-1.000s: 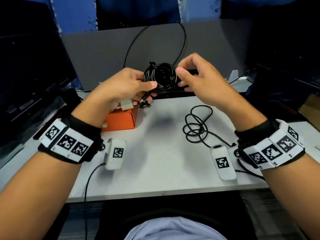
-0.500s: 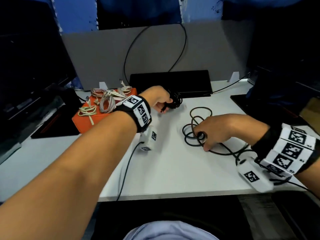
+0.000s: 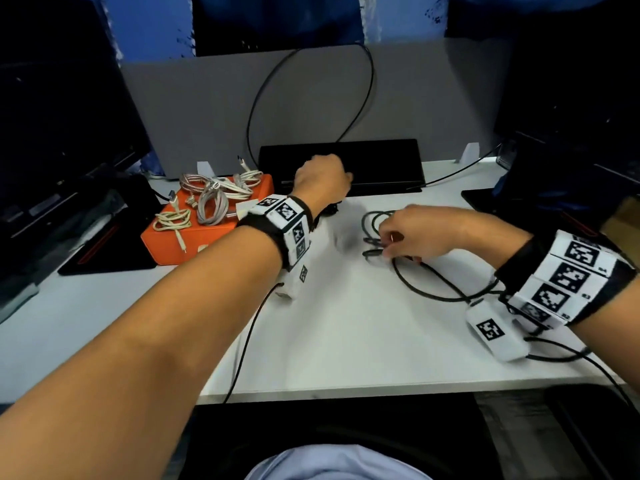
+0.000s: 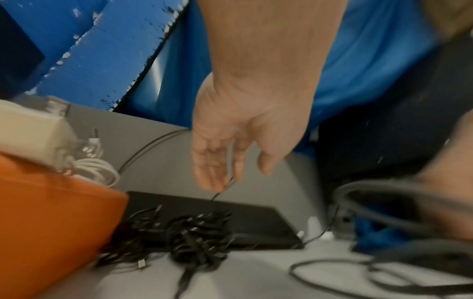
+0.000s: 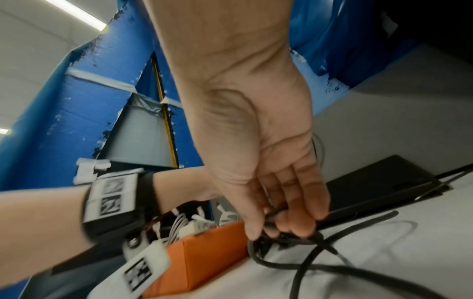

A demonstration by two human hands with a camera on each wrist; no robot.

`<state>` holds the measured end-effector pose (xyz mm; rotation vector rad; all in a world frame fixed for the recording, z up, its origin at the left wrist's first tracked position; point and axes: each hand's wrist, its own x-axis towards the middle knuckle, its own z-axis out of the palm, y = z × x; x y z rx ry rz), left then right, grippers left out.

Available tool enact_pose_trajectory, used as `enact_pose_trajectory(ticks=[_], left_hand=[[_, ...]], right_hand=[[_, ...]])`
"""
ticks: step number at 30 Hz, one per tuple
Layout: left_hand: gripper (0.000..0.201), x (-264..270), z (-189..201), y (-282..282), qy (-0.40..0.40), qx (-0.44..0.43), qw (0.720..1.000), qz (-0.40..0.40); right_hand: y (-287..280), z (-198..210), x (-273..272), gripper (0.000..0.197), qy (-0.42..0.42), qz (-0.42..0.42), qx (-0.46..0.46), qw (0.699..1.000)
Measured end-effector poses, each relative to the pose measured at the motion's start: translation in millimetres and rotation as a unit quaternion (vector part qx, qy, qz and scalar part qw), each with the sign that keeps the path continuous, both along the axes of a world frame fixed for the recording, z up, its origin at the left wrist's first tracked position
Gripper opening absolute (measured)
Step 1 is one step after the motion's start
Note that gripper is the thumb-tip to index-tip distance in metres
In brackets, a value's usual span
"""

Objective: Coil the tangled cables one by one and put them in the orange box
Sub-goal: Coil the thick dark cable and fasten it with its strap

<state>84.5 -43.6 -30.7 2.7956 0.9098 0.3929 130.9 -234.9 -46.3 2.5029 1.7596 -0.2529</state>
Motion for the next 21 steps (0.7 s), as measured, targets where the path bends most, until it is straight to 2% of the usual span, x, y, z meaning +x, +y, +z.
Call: enact_pose_trajectory(ticks=[1, 2, 3, 4, 5, 7, 9, 13, 17, 19, 21], left_hand=[[0.05, -5, 5, -7, -0.024, -0.075, 0.995, -0.058], [0.057, -14, 11, -17, -0.04, -0.183, 0.975, -0.118], [0.058, -25, 14, -26, -0.049, -0.283, 0.943, -0.17], [0.053, -36, 15, -33, -0.056, -0.34, 0.915, -0.21], [0.044, -46, 14, -36, -0.071, -0.344, 0.904, -0.242], [0.025, -63, 15, -35, -0.123, -0.299, 0.907, -0.271], [0.019, -82, 21, -31, -0.179, -0.262, 0.908, -0.275], [0.022, -120, 34, -21, -0.256, -0.246, 0.896, -0.268], [0.024, -139, 24, -5, -0.328, -0.153, 0.913, -0.188], [0.024, -147, 20, -6, -0.333, -0.191, 0.904, -0.19], [0.021, -156, 18, -15, -0.313, -0.227, 0.896, -0.218]], right_hand=[[2, 7, 4, 0.021, 0.005, -0.005, 0.041, 0.999], [3, 14, 7, 0.019, 0.014, -0.014, 0.086, 0.996], [3, 22, 10, 0.016, 0.022, -0.024, 0.132, 0.991], [2, 30, 12, 0.013, 0.029, -0.031, 0.182, 0.982], [1, 39, 14, 0.011, 0.035, -0.035, 0.231, 0.972], [-4, 57, 14, 0.01, 0.078, -0.046, 0.316, 0.945], [-11, 76, 12, 0.013, 0.121, -0.043, 0.356, 0.926], [-33, 106, 5, 0.023, 0.126, -0.054, 0.35, 0.927], [-45, 110, 9, 0.025, 0.106, -0.1, 0.416, 0.898], [-40, 102, 0, 0.026, 0.089, -0.106, 0.436, 0.889], [-31, 94, -22, 0.024, 0.088, -0.078, 0.42, 0.9]])
